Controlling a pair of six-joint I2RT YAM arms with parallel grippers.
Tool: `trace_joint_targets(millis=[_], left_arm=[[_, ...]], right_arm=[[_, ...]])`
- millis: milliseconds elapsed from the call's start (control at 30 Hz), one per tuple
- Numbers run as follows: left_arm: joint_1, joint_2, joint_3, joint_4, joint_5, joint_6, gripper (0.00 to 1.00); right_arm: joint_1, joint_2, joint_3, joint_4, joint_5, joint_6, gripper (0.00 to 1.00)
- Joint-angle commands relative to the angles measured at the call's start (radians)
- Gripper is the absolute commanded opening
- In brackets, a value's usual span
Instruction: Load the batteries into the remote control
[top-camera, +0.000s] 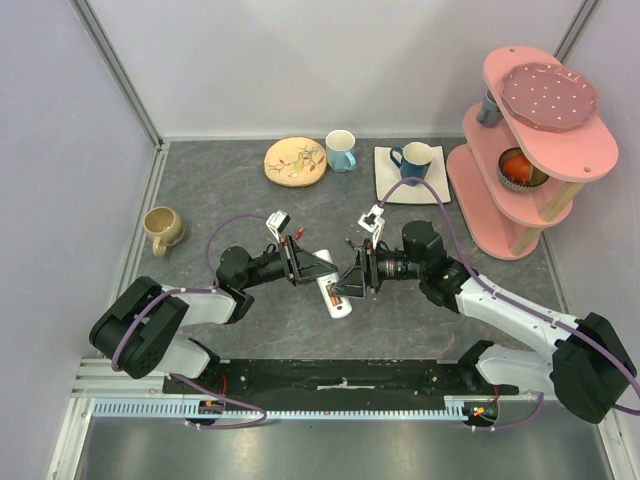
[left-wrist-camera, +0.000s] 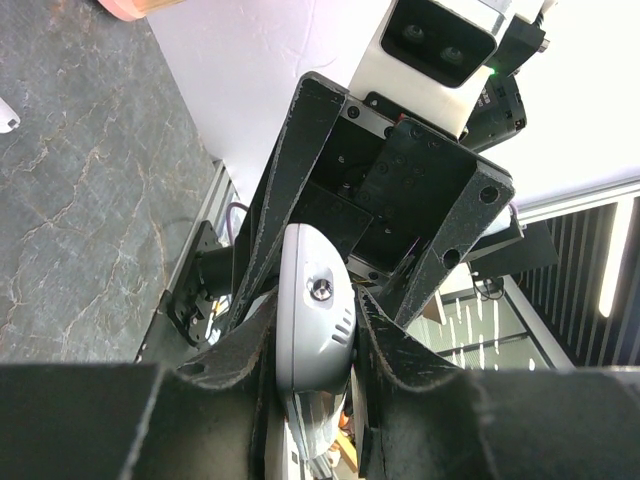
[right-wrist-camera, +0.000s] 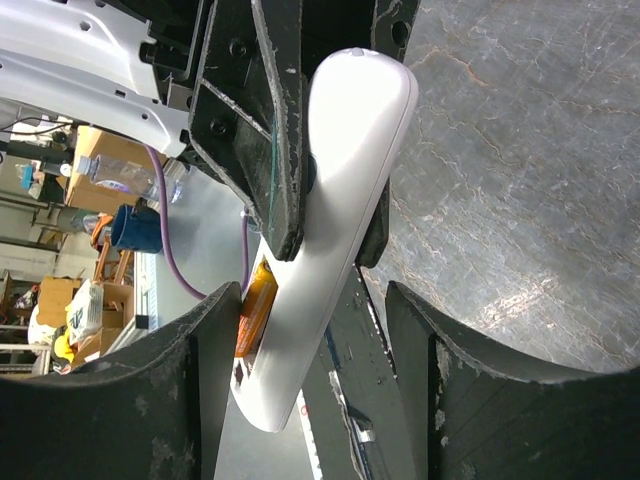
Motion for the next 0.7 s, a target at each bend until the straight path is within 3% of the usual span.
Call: trace_joint_targets(millis=[0,667], left_arm=[[-0.002,-0.026,0.028,0.377,0.016,0.016,0.02],[-0.004,-0.043,0.037,0.377,0.019,0.010,0.02]], right_arm=[[-0.005,0.017,0.007,0.015,-0.003,-0.014,0.66],[-0.005,0.056,0.008,0.037,-0.008,-0.001,0.57]])
